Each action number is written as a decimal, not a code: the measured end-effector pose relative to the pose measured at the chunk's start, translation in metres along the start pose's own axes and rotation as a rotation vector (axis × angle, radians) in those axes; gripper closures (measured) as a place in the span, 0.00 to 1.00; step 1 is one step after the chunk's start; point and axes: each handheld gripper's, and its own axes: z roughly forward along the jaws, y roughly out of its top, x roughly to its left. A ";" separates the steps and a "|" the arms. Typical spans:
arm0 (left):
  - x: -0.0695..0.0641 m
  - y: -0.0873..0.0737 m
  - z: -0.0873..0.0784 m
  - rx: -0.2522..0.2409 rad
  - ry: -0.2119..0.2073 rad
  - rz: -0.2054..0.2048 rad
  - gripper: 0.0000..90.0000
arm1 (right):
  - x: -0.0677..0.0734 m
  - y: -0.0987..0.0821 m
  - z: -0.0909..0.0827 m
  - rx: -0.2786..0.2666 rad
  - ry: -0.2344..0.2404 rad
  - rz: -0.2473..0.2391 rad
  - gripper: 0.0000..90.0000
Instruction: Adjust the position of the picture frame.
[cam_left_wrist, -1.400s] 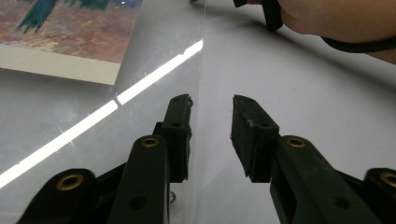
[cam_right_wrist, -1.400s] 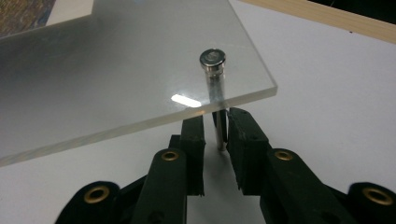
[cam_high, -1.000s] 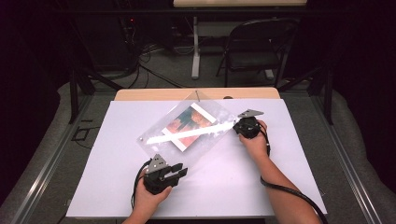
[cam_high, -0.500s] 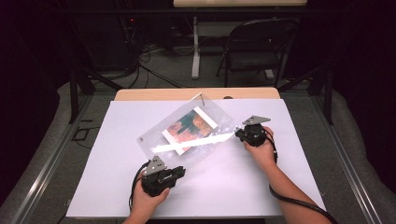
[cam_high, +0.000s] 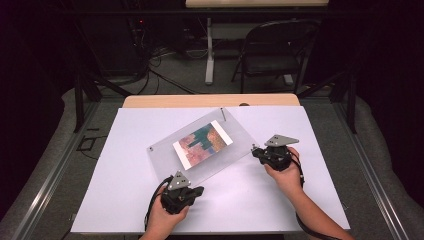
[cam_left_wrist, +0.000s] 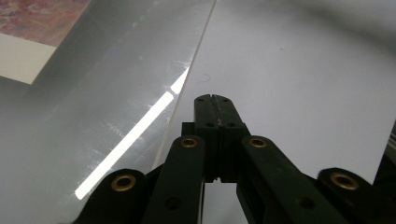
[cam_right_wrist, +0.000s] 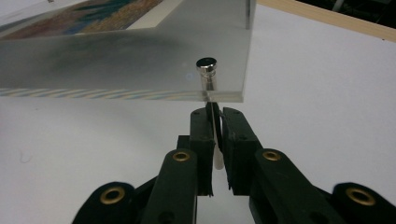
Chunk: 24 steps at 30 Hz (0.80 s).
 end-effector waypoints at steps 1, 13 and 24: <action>0.001 -0.001 0.000 0.011 0.011 0.002 1.00 | 0.001 0.000 -0.002 0.002 0.002 -0.002 0.93; 0.002 -0.006 0.003 0.086 0.042 -0.014 1.00 | 0.012 -0.009 -0.009 0.009 0.018 -0.019 0.93; 0.017 -0.003 -0.003 0.070 0.087 -0.057 1.00 | 0.025 -0.011 -0.018 0.013 0.034 -0.057 0.95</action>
